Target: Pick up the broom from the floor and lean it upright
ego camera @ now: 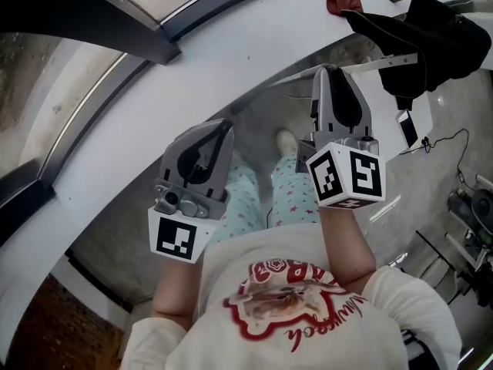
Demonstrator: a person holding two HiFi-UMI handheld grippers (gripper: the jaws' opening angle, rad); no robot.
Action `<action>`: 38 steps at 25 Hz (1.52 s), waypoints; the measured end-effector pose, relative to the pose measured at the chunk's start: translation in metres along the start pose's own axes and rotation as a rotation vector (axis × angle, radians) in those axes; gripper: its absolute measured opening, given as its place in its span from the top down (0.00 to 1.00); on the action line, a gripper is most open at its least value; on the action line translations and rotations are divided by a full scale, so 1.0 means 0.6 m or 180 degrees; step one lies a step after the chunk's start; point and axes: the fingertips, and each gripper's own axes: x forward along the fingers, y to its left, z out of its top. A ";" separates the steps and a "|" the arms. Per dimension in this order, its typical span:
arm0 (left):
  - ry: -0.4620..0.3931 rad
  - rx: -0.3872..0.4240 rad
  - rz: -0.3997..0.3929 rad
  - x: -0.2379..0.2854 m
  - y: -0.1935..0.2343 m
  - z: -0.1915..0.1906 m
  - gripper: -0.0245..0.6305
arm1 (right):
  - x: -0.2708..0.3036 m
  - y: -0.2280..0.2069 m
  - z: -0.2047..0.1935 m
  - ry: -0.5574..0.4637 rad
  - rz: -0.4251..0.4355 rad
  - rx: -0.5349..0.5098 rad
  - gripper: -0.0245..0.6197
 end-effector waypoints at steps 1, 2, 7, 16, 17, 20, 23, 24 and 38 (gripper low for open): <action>-0.0019 0.0013 0.0046 0.003 -0.005 0.004 0.93 | -0.006 -0.003 0.002 0.0022 0.0059 0.0020 0.83; -0.0047 0.0017 0.0099 0.006 -0.010 0.007 0.93 | -0.012 -0.008 0.003 0.0048 0.0108 0.0061 0.83; -0.0131 -0.0019 0.0306 0.034 -0.047 0.012 0.93 | -0.042 -0.042 0.014 0.0119 0.0225 0.0219 0.83; -0.0164 0.0043 0.0531 0.089 -0.093 0.018 0.93 | 0.003 -0.075 0.028 0.0229 0.0355 0.0452 0.82; -0.0158 0.0054 0.0578 0.092 -0.095 0.017 0.93 | 0.020 -0.073 0.023 0.0264 0.0408 0.0446 0.82; -0.0139 0.0082 0.0729 0.097 -0.101 0.016 0.93 | 0.061 -0.069 0.033 0.0217 0.0578 0.0222 0.82; -0.0122 0.0083 0.0914 0.100 -0.102 0.009 0.93 | 0.089 -0.053 0.060 -0.0038 0.0841 -0.0275 0.82; -0.0123 0.0076 0.0976 0.102 -0.102 0.007 0.93 | 0.096 -0.043 0.064 -0.0111 0.0948 -0.0482 0.82; -0.0232 0.0170 0.1216 0.095 -0.131 0.042 0.93 | -0.008 -0.014 0.071 -0.0391 0.1686 -0.0866 0.82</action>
